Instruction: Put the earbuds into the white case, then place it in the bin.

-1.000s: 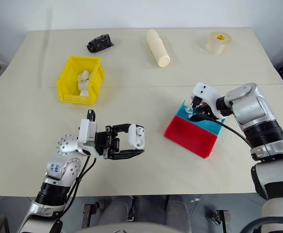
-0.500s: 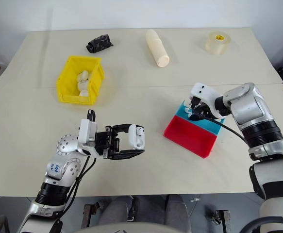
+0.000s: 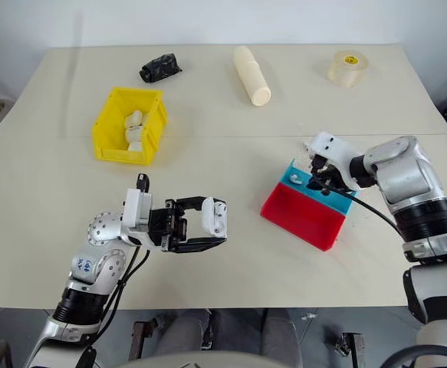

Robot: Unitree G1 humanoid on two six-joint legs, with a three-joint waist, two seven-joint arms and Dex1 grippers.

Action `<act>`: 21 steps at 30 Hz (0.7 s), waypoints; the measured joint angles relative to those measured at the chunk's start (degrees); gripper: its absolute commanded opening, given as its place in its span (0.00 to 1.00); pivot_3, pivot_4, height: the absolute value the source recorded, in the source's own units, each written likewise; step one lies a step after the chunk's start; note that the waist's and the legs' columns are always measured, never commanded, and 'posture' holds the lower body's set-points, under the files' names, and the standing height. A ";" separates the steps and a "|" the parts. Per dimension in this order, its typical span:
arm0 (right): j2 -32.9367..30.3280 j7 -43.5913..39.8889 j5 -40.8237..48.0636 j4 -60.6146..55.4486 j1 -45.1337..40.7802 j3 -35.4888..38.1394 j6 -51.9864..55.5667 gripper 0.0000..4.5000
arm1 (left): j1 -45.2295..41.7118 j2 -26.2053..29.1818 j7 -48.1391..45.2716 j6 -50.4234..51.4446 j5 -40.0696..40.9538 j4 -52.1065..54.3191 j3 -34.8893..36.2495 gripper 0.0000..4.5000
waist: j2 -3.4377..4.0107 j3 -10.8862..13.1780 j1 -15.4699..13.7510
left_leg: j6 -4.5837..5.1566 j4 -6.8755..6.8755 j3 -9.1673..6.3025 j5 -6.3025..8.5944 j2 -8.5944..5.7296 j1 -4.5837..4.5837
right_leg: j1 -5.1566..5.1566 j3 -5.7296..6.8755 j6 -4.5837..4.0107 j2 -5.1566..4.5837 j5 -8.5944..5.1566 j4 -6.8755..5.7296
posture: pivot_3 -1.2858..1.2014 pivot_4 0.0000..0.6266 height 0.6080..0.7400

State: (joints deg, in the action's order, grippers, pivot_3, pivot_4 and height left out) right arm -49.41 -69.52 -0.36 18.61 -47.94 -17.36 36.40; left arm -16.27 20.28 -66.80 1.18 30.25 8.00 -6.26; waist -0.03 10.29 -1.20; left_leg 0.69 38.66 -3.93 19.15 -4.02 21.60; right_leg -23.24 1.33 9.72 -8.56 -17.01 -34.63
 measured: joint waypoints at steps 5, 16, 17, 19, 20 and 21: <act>0.02 -0.17 0.59 -0.96 -0.10 0.52 -0.30 0.34 | -1.08 0.00 -0.65 -0.03 0.00 -0.71 0.03 0.62 | 0.00 0.00 0.43 | -0.01 -0.03 0.07 0.00 0.04 0.00 | -0.05 -0.02 -0.01 0.02 0.00 -0.04 | 0.52 0.24 1.00; 5.93 0.78 -0.12 2.34 -4.61 -0.49 2.47 0.63 | -0.98 -0.06 -0.84 -0.50 0.00 -1.81 0.10 0.62 | 0.00 0.00 1.12 | 0.00 -0.02 0.07 0.00 0.02 0.06 | -0.13 -0.04 -0.01 0.00 0.00 -0.15 | 0.52 0.24 1.00; 6.61 1.04 -0.41 2.75 -5.06 -0.65 2.51 0.63 | -0.85 -0.05 -0.84 -0.55 0.00 -1.80 0.13 0.62 | 0.00 0.00 1.21 | 0.00 -0.03 0.07 0.00 0.03 0.06 | -0.15 -0.05 -0.01 0.00 0.00 -0.17 | 0.52 0.24 1.00; 7.58 1.28 -0.96 3.50 -6.04 -1.33 2.48 0.63 | -0.60 -0.05 -0.84 -0.59 0.00 -1.79 0.13 0.62 | 0.00 0.00 1.26 | -0.01 -0.03 0.07 0.00 0.04 0.07 | -0.17 -0.04 -0.01 0.00 0.00 -0.21 | 0.52 0.24 1.00; 7.81 1.33 -1.21 3.78 -6.40 -1.84 2.42 0.63 | -0.51 -0.05 -0.84 -0.62 0.00 -1.78 0.14 0.62 | 0.00 0.00 1.28 | -0.01 -0.04 0.07 0.00 0.04 0.06 | -0.17 -0.04 -0.01 0.01 0.00 -0.23 | 0.52 0.24 1.00; 8.33 1.45 -1.64 4.44 -7.05 -2.49 2.35 0.63 | -0.30 -0.04 -0.83 -0.66 0.00 -1.76 0.17 0.62 | 0.00 0.00 1.29 | -0.01 -0.04 0.07 0.00 0.04 0.06 | -0.17 -0.04 -0.01 0.01 0.00 -0.25 | 0.52 0.24 1.00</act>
State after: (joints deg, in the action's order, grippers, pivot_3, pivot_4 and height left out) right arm -41.08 -68.07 -2.00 23.05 -54.99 -19.85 38.74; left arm -16.57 20.24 -67.63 0.52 30.25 6.24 -6.09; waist -0.03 10.29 0.09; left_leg 0.69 38.62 -3.86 19.14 -3.98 21.67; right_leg -23.40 1.29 9.71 -8.55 -17.01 -34.88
